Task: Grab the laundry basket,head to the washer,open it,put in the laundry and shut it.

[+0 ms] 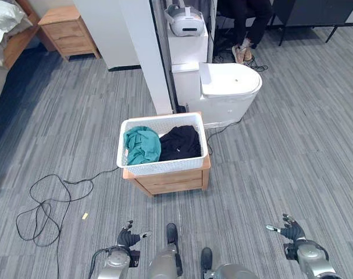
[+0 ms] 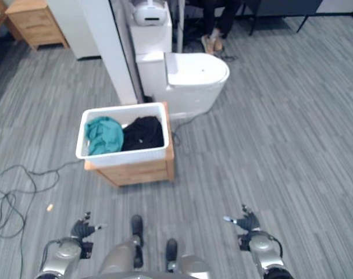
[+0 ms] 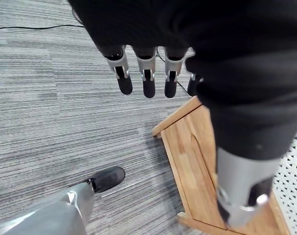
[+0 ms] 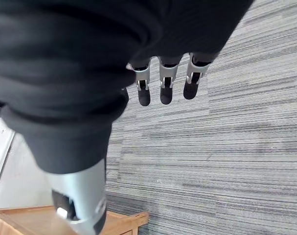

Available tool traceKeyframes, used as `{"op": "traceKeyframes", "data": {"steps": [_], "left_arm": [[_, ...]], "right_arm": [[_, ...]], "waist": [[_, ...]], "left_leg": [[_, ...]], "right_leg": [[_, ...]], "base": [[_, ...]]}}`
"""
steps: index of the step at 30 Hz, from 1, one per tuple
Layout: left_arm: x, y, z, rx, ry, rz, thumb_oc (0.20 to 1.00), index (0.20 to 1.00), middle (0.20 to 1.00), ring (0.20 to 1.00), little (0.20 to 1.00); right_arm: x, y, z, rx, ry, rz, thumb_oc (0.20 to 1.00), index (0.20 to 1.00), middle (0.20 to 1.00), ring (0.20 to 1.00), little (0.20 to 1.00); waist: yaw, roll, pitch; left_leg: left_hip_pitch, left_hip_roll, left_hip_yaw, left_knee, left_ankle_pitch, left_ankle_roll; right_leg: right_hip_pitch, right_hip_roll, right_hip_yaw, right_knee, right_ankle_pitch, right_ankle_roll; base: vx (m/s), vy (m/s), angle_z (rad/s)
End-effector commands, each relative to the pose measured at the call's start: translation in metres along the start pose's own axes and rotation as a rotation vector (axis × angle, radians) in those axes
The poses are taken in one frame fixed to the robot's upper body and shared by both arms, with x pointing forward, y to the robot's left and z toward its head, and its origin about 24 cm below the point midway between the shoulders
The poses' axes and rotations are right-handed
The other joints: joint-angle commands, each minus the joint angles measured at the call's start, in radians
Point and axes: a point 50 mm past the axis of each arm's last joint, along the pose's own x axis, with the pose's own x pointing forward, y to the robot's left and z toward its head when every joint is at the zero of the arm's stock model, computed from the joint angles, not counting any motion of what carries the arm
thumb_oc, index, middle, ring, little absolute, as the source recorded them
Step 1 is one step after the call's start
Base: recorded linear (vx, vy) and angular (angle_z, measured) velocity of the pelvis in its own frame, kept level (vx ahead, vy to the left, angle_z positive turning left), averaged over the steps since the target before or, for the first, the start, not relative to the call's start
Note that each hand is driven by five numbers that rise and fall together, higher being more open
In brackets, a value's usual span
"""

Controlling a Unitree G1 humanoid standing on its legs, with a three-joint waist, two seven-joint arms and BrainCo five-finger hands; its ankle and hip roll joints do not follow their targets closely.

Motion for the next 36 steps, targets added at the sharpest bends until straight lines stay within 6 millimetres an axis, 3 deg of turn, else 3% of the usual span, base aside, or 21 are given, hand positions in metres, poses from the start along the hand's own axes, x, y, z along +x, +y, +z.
{"op": "traceKeyframes", "data": {"steps": [1, 3, 6, 8, 14, 19, 20, 24, 27, 30, 33, 36], "left_arm": [[-0.002, 0.013, 0.001, 0.059, -0.024, 0.031, 1.0, 1.0, 1.0, 1.0, 1.0], [-0.002, 0.014, 0.001, 0.072, -0.022, 0.029, 1.0, 1.0, 1.0, 1.0, 1.0], [-0.001, 0.022, 0.002, 0.102, -0.021, 0.043, 1.0, 1.0, 1.0, 1.0, 1.0], [-0.001, 0.025, 0.003, 0.104, -0.021, 0.05, 1.0, 1.0, 1.0, 1.0, 1.0], [-0.002, 0.045, 0.014, 0.099, -0.061, 0.115, 1.0, 1.0, 1.0, 1.0, 1.0], [-0.003, 0.052, 0.021, 0.046, -0.092, 0.149, 1.0, 1.0, 1.0, 1.0, 1.0], [-0.003, 0.055, 0.03, 0.034, -0.133, 0.161, 1.0, 1.0, 1.0, 1.0, 1.0], [-0.004, 0.053, 0.04, 0.028, -0.184, 0.165, 1.0, 1.0, 1.0, 1.0, 1.0], [-0.003, 0.052, 0.046, 0.024, -0.198, 0.171, 1.0, 1.0, 1.0, 1.0, 1.0], [0.003, 0.05, 0.062, 0.026, -0.228, 0.199, 1.0, 1.0, 1.0, 1.0, 1.0], [0.01, 0.046, 0.101, 0.019, -0.326, 0.234, 1.0, 1.0, 1.0, 1.0, 1.0], [0.012, 0.043, 0.119, 0.003, -0.367, 0.241, 1.0, 1.0, 1.0, 1.0, 1.0]], "right_arm": [[-0.003, -0.006, 0.0, 0.016, -0.027, -0.035, 1.0, 1.0, 1.0, 1.0, 1.0], [-0.003, -0.004, -0.001, 0.022, -0.023, -0.032, 1.0, 1.0, 1.0, 1.0, 1.0], [-0.002, 0.004, 0.003, 0.058, -0.037, -0.012, 1.0, 1.0, 1.0, 1.0, 1.0], [-0.002, 0.006, 0.004, 0.066, -0.039, -0.008, 1.0, 1.0, 1.0, 1.0, 1.0], [0.001, 0.015, 0.025, 0.08, -0.11, 0.017, 1.0, 1.0, 1.0, 1.0, 1.0], [0.003, 0.01, 0.037, 0.054, -0.149, 0.005, 1.0, 1.0, 1.0, 1.0, 1.0], [0.002, 0.007, 0.04, 0.037, -0.164, -0.003, 1.0, 1.0, 1.0, 1.0, 1.0], [0.002, 0.003, 0.051, -0.022, -0.208, -0.007, 1.0, 1.0, 1.0, 1.0, 1.0], [0.003, 0.003, 0.068, -0.05, -0.264, -0.007, 1.0, 1.0, 1.0, 1.0, 1.0], [0.004, 0.004, 0.099, -0.077, -0.366, -0.028, 1.0, 1.0, 1.0, 1.0, 1.0], [0.003, 0.011, 0.148, -0.07, -0.507, -0.049, 1.0, 1.0, 1.0, 1.0, 1.0], [0.003, 0.018, 0.165, -0.054, -0.546, -0.049, 1.0, 1.0, 1.0, 1.0, 1.0]], "waist": [[0.03, 0.01, -0.024], [0.031, 0.007, -0.031], [0.027, -0.012, -0.053], [0.028, -0.017, -0.057], [0.032, -0.028, -0.042], [0.011, -0.012, -0.017], [-0.002, -0.019, -0.005], [0.005, -0.023, -0.011], [0.011, -0.02, -0.021], [0.015, -0.013, -0.018], [0.016, 0.0, 0.009], [0.016, 0.003, 0.018]], "left_leg": [[0.023, 0.029, 0.047, 0.037, -0.013, 0.005], [0.029, 0.026, 0.05, 0.042, -0.017, 0.01], [0.001, -0.016, 0.056, 0.153, -0.086, 0.037], [-0.007, -0.024, 0.06, 0.179, -0.107, 0.045], [0.023, -0.037, 0.102, 0.22, -0.199, 0.089], [0.122, -0.048, 0.115, 0.17, -0.232, 0.099], [0.151, -0.069, 0.089, 0.166, -0.246, 0.098], [0.168, -0.079, 0.074, 0.159, -0.247, 0.093], [0.167, -0.076, 0.069, 0.138, -0.239, 0.085], [0.153, -0.073, 0.068, 0.111, -0.22, 0.077], [0.098, -0.067, 0.067, 0.093, -0.193, 0.07], [0.066, -0.065, 0.062, 0.087, -0.178, 0.067]], "right_leg": [[-0.004, -0.11, 0.03, 0.124, -0.169, 0.121], [0.0, -0.119, 0.033, 0.137, -0.176, 0.127], [0.003, -0.178, 0.037, 0.184, -0.195, 0.155], [-0.004, -0.191, 0.042, 0.2, -0.193, 0.161], [-0.137, -0.218, 0.063, 0.35, -0.12, 0.189], [-0.264, -0.214, 0.01, 0.302, -0.075, 0.184], [-0.262, -0.216, 0.006, 0.214, -0.056, 0.192], [-0.241, -0.209, 0.024, 0.199, -0.036, 0.186], [-0.227, -0.209, 0.011, 0.162, -0.03, 0.179], [-0.232, -0.203, 0.006, 0.13, -0.02, 0.177], [-0.282, -0.194, 0.018, 0.126, -0.012, 0.173], [-0.313, -0.191, 0.023, 0.129, -0.006, 0.17]], "base": [[0.3, 0.224, -0.08], [0.24, 0.199, 0.05], [0.27, 0.275, 0.16], [0.14, 0.16, 0.12], [0.11, 0.14, -0.1], [0.21, 0.033, -0.35], [0.29, -0.099, -0.03], [0.18, -0.124, 0.55], [0.09, -0.11, 0.21], [-0.01, -0.068, -0.01], [-0.12, -0.053, -0.06], [-0.06, -0.02, -0.04]]}}
